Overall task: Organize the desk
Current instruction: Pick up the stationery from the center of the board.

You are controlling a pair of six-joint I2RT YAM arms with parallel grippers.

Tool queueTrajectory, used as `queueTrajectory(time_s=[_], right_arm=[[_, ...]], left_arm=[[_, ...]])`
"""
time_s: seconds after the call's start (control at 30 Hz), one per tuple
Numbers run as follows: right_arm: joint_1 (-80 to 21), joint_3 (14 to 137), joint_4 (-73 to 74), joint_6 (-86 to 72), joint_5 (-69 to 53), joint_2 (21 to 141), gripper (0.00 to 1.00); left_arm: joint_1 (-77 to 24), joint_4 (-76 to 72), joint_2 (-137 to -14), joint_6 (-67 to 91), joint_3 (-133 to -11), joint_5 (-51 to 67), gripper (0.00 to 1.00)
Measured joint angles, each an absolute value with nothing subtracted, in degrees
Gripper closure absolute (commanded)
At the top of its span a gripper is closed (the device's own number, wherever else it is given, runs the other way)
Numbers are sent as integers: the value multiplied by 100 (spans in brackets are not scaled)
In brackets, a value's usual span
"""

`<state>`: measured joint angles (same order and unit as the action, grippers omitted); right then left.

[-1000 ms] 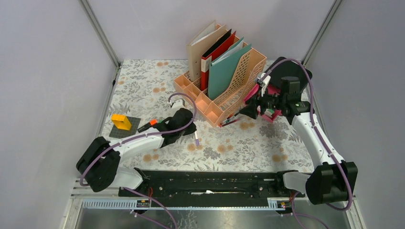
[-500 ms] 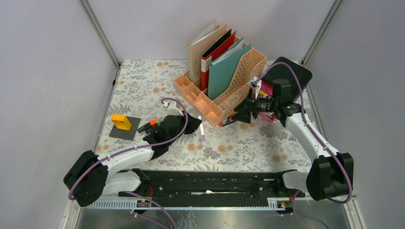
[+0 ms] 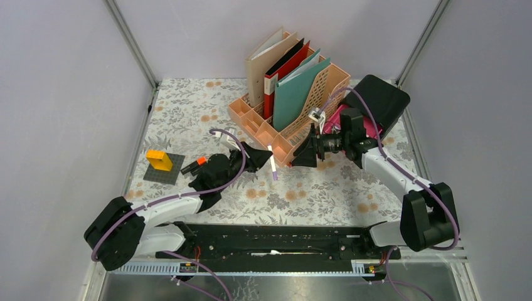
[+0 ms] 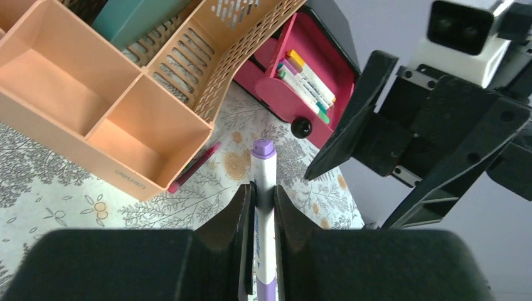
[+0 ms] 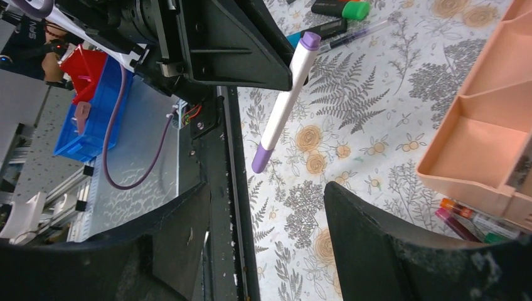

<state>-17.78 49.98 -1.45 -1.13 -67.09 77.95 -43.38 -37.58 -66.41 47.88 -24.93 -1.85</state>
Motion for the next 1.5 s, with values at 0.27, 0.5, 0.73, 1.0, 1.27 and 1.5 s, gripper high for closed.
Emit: queueTrajectory(time_s=[0.27, 0.5, 0.73, 1.0, 1.27, 1.5], right_arm=[[-2058, 4941, -554, -563, -6713, 8077, 25], [-2220, 4925, -764, -834, -6705, 8337, 25], [-2370, 4923, -856, -956, -6681, 8442, 29], [-2661, 4923, -950, -1081, -6650, 8641, 44], [-2683, 4925, -886, -1061, -6455, 8709, 100], [-2707, 5009, -585, -757, -6399, 8707, 100]], left_arm=[[-4338, -4235, -6890, 4853, -2493, 1, 100], [-4399, -4554, -7166, 4963, -2499, 141, 100], [-4515, -4847, -7417, 5068, -2506, 183, 100], [-4604, -5094, -7548, 5111, -2552, 148, 100], [-4659, -5245, -7509, 5107, -2554, 152, 90], [-4657, -4967, -7279, 4976, -2554, 113, 47]])
